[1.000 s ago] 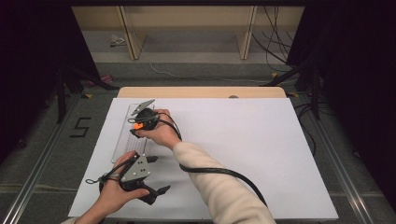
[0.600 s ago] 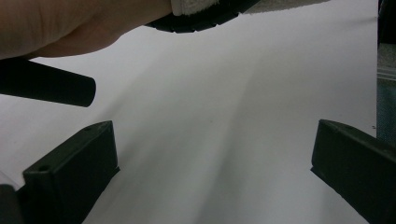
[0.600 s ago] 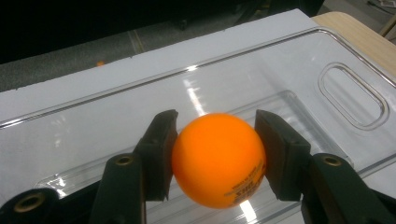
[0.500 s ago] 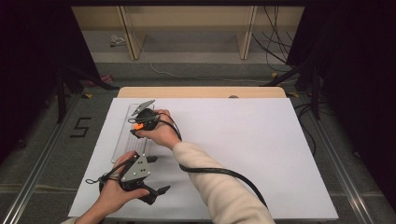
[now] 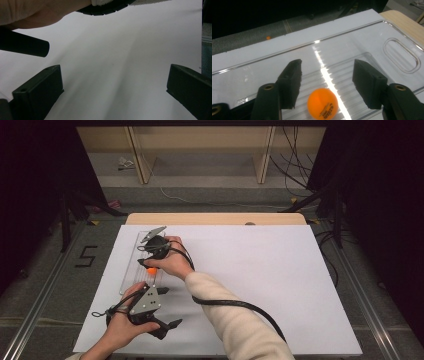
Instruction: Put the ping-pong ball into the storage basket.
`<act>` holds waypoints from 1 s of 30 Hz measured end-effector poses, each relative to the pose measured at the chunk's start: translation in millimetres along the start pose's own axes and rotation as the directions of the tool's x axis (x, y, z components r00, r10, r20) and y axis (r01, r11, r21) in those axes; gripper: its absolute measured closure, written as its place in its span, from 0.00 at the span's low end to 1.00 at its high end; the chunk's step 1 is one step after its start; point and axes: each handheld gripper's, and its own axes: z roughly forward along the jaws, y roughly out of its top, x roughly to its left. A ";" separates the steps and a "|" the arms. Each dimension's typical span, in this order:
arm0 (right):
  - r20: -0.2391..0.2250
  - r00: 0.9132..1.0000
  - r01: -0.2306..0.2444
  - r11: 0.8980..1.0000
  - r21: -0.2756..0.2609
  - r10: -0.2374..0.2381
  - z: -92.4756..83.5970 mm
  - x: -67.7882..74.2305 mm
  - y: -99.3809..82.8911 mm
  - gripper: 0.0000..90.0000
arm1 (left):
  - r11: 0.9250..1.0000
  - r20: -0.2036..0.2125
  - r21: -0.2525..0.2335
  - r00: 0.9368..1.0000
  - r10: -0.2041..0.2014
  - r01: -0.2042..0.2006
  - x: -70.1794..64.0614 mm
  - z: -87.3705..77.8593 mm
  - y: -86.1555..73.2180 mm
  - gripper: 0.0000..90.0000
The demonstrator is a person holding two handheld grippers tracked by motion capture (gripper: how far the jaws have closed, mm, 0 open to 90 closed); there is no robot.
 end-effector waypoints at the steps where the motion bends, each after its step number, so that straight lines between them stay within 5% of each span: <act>1: -0.001 1.000 -0.001 1.000 -0.005 0.001 -1.3 0.1 0.5 0.40 | 1.000 0.001 0.000 1.000 0.000 0.000 0.0 0.0 0.0 0.00; 11: 0.021 1.000 0.010 1.000 -0.027 -0.010 -15.8 -0.5 2.5 0.23 | 1.000 0.002 -0.001 1.000 -0.003 0.003 -0.5 0.3 0.0 0.00; 30: 0.050 0.999 0.002 0.999 -0.032 0.000 -43.9 -8.3 -11.2 0.23 | 1.000 0.002 0.000 1.000 -0.004 0.004 -0.2 0.3 -0.4 0.00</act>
